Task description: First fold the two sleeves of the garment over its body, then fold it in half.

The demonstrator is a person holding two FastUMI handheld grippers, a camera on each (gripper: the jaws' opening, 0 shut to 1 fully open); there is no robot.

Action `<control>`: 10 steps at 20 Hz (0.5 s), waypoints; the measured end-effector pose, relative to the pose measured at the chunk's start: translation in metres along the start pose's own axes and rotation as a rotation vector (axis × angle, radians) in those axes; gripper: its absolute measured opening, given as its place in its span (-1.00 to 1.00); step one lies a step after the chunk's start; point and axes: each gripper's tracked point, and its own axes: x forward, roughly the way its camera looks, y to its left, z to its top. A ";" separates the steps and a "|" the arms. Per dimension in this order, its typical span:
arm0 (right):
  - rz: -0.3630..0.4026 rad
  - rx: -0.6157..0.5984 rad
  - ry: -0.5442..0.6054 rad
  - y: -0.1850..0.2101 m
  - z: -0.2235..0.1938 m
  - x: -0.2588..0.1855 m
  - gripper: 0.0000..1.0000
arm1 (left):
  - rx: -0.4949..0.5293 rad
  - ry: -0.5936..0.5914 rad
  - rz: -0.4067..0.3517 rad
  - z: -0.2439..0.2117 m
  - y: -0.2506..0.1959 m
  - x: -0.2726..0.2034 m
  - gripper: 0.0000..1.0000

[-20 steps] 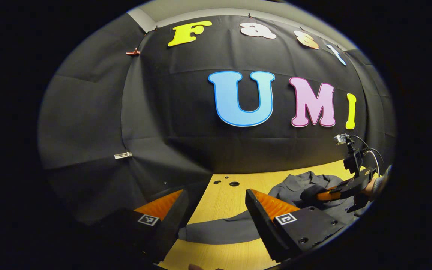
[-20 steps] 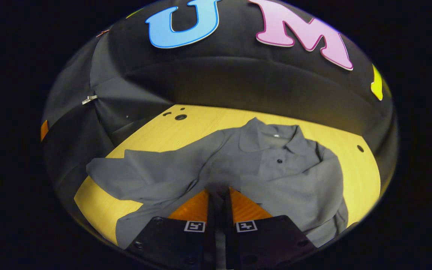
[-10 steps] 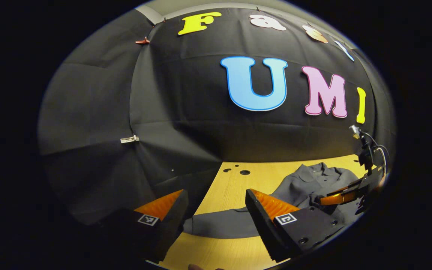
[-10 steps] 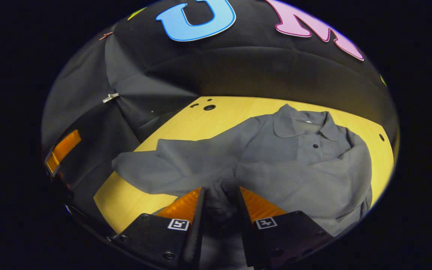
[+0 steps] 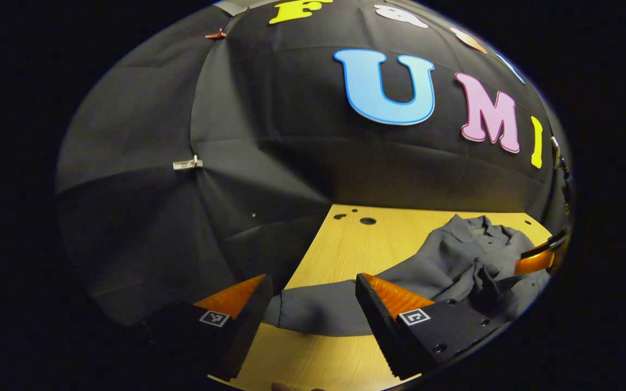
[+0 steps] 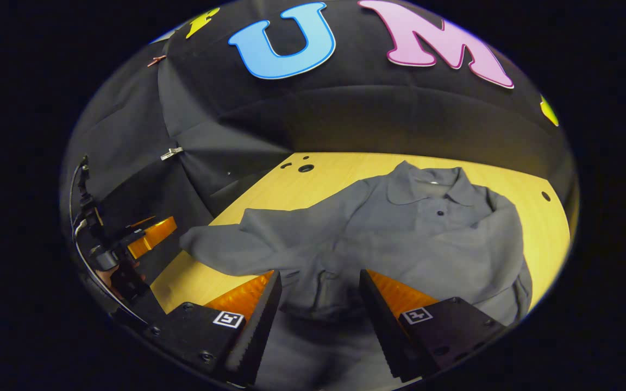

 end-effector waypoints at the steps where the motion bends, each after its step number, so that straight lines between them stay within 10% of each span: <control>1: -0.014 0.005 -0.005 -0.008 -0.001 -0.008 0.79 | -0.005 0.020 0.009 -0.006 0.002 0.006 0.94; 10: -0.171 0.050 -0.058 -0.074 0.002 -0.067 0.78 | 0.042 0.213 0.032 -0.073 0.018 0.042 0.94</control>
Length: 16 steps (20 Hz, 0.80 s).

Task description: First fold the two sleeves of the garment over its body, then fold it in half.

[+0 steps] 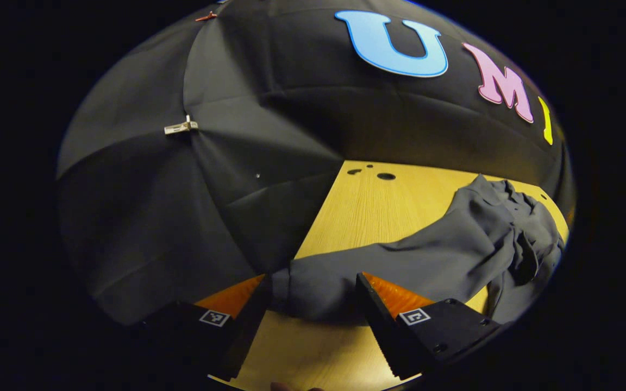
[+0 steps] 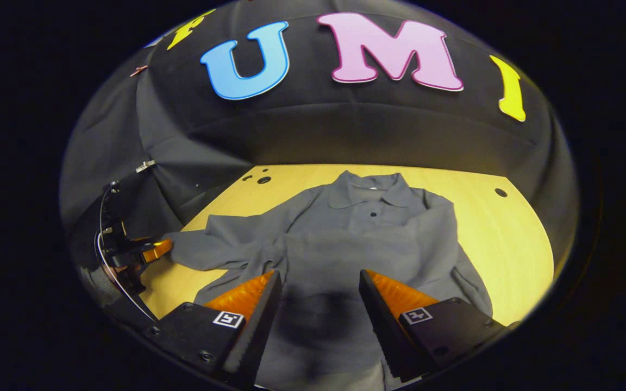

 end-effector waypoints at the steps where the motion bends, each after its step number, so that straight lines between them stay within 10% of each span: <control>1: -0.013 0.006 0.002 -0.005 -0.002 -0.003 0.78 | 0.000 0.016 0.002 -0.005 0.001 0.003 0.94; 8: -0.033 0.006 0.006 -0.022 -0.007 -0.016 0.92 | -0.016 0.076 -0.032 -0.025 -0.015 0.016 0.99; 13: -0.043 0.017 -0.023 -0.038 0.003 -0.030 0.92 | -0.035 0.124 -0.077 -0.019 -0.027 0.021 -0.65; 16: -0.063 0.022 -0.039 -0.059 0.004 -0.042 0.92 | -0.110 0.093 -0.037 -0.001 -0.021 0.005 -0.75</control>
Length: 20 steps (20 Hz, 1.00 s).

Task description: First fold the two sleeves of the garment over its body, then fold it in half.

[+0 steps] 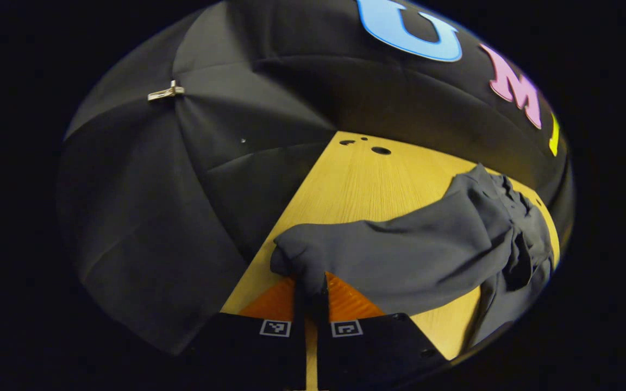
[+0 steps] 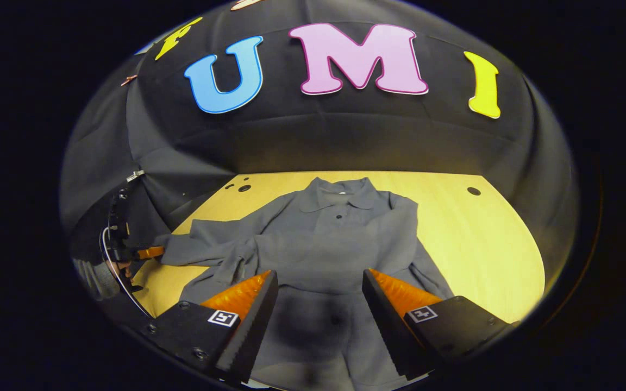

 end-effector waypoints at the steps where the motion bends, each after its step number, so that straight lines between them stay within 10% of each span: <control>1: -0.004 0.011 -0.005 -0.008 0.001 -0.002 0.92 | 0.001 -0.020 0.009 0.008 -0.001 -0.005 -0.75; 20: -0.112 0.148 -0.045 -0.167 0.001 -0.038 0.92 | -0.019 -0.300 -0.165 0.138 -0.184 -0.188 -0.75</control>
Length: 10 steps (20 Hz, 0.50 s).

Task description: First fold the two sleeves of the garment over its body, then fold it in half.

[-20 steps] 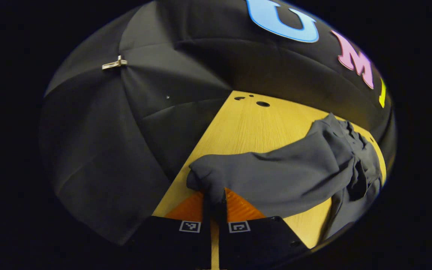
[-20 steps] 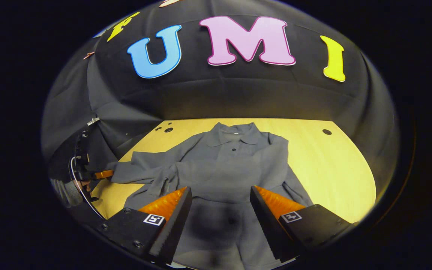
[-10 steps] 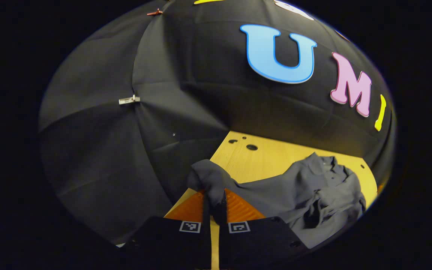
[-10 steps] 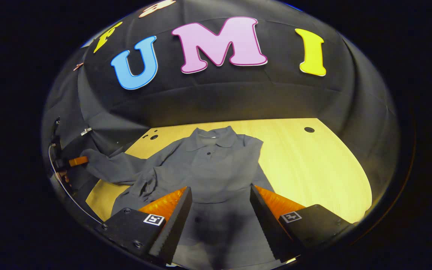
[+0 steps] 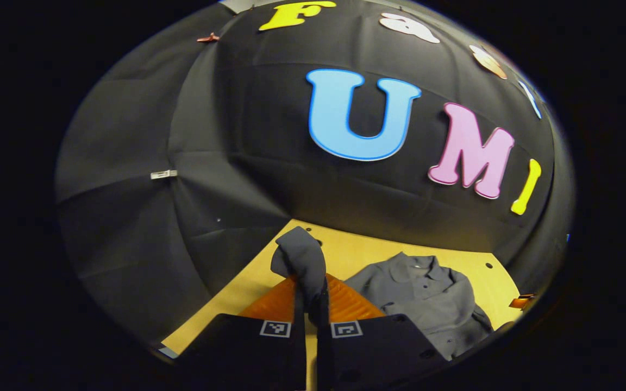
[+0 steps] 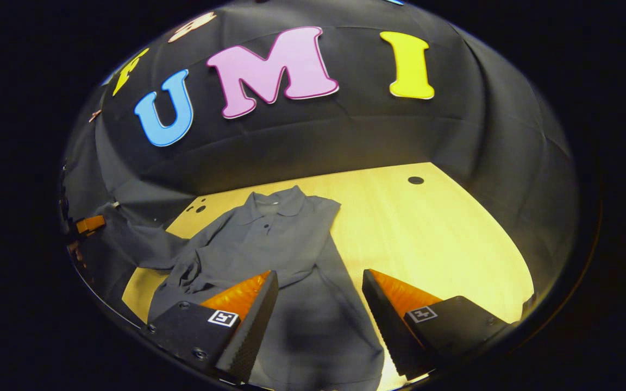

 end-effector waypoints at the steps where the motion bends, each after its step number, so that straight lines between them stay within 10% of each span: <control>1: -0.009 0.005 -0.005 -0.008 -0.001 -0.002 0.92 | 0.016 -0.001 -0.025 0.001 -0.015 0.001 -0.75; 10: -0.046 0.013 0.002 -0.073 -0.003 -0.014 0.92 | 0.065 0.018 -0.179 -0.011 -0.139 0.007 -0.75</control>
